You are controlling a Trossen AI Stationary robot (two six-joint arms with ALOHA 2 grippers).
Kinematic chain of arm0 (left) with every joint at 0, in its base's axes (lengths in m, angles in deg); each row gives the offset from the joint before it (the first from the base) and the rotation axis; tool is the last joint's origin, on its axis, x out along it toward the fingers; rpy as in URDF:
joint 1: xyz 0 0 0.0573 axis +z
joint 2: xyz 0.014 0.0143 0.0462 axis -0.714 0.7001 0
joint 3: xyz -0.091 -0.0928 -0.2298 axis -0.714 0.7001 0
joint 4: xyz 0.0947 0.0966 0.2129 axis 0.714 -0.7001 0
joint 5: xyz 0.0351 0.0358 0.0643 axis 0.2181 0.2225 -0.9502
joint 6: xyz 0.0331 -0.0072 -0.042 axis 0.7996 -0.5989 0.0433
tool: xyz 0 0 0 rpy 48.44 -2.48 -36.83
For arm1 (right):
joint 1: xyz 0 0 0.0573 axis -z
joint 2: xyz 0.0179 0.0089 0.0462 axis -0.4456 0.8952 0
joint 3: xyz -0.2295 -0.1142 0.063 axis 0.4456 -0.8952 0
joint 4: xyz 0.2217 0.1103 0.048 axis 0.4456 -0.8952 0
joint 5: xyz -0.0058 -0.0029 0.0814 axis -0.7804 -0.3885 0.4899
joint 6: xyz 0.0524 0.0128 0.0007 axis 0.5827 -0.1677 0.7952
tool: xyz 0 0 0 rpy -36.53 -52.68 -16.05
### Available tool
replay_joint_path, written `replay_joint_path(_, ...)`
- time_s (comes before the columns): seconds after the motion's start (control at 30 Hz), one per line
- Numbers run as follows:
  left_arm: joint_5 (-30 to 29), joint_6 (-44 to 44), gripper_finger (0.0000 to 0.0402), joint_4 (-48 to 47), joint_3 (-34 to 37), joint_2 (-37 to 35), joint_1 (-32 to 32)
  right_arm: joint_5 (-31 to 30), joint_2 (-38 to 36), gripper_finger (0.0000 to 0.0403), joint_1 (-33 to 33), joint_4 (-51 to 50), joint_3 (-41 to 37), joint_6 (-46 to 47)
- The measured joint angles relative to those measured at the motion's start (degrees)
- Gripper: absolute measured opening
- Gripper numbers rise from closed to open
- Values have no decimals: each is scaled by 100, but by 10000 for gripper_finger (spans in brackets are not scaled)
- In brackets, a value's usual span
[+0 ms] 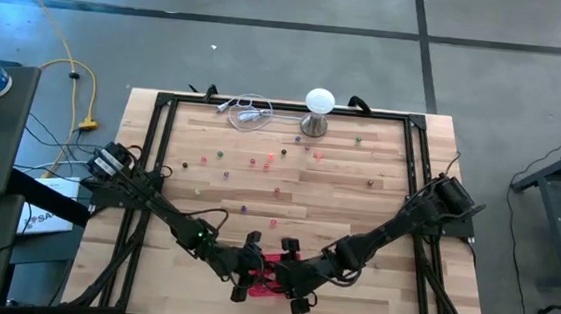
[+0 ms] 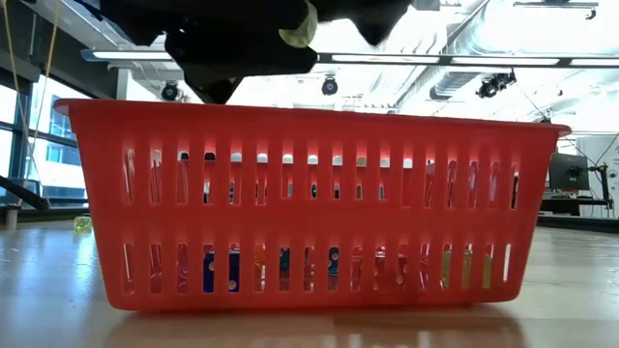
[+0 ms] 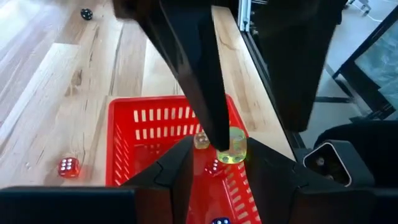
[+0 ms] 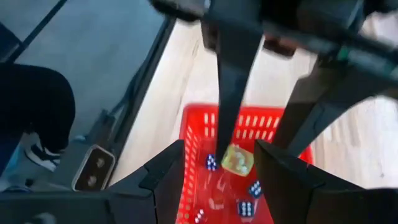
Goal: Pick & Place Dice
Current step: Put the yellow dice into the red bin, then put the black dice into the red bin
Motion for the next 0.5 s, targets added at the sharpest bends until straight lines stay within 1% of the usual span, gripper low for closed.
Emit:
replay_joint_path(0.27,-29,127,134,-7,0,-2,35,74,2,181,36,87,-225,149)
replay_joint_path(0.5,-80,147,134,8,0,-2,31,37,-17,181,-9,104,-253,94)
